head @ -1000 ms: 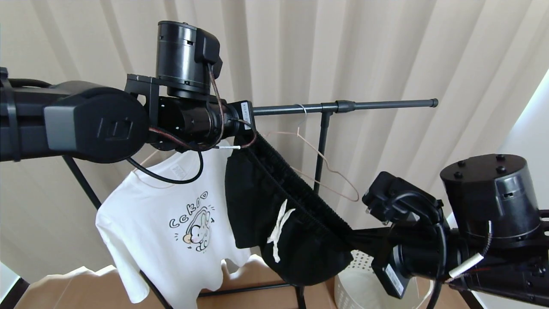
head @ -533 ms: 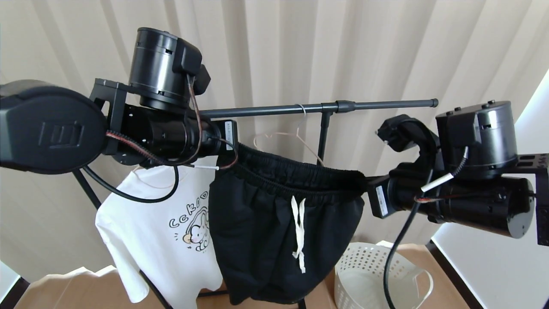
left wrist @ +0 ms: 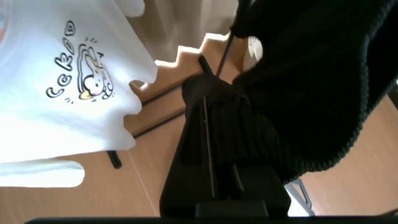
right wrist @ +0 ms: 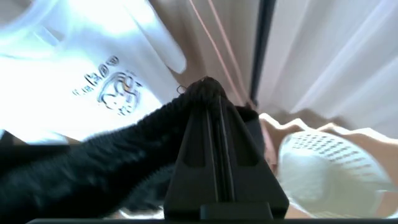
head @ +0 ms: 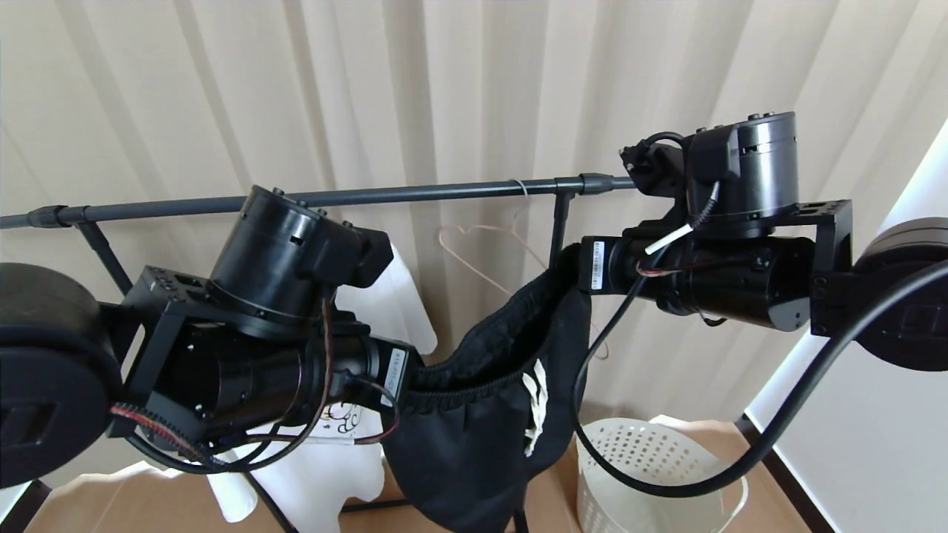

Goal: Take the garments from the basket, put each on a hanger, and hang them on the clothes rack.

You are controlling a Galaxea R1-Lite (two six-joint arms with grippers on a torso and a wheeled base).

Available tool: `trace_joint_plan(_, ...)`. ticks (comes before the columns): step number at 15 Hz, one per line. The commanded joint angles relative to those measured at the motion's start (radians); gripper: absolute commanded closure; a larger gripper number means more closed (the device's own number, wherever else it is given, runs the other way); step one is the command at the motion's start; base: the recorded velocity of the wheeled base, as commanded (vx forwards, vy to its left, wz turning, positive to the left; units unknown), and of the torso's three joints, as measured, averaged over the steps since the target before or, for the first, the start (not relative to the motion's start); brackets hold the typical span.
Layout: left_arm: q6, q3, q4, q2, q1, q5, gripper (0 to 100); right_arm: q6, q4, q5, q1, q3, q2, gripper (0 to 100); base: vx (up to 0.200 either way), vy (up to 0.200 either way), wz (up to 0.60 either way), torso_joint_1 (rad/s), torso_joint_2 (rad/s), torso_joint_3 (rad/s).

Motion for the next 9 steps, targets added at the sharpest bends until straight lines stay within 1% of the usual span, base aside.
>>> trace_joint_plan(1, -0.003, 0.046, -0.001, -0.003, -0.051, -0.001, 100, 0.047, -0.012, 0.0, 0.011, -0.051, 0.053, 100, 0.0, 0.0, 0.0, 0.0, 0.0, 0.0)
trace_joint_plan(2, -0.006, 0.06, -0.001, 0.0, -0.074, -0.001, 100, 0.073, -0.012, 0.0, 0.023, -0.071, 0.061, 100, 0.0, 0.0, 0.0, 0.0, 0.0, 0.0)
trace_joint_plan(4, -0.015, 0.095, -0.004, 0.016, -0.143, -0.003, 100, 0.156, -0.012, 0.0, 0.032, -0.122, 0.085, 100, 0.0, 0.0, 0.0, 0.0, 0.0, 0.0)
trace_joint_plan(6, -0.064, 0.104, -0.009, 0.055, -0.204, -0.003, 100, 0.265, -0.012, -0.009, 0.065, -0.188, 0.119, 100, 0.0, 0.0, 0.0, 0.0, 0.0, 0.0)
trace_joint_plan(9, -0.119, 0.097, -0.011, 0.099, -0.277, -0.001, 100, 0.348, -0.012, -0.06, 0.066, -0.266, 0.174, 100, 0.0, 0.0, 0.0, 0.0, 0.0, 0.0)
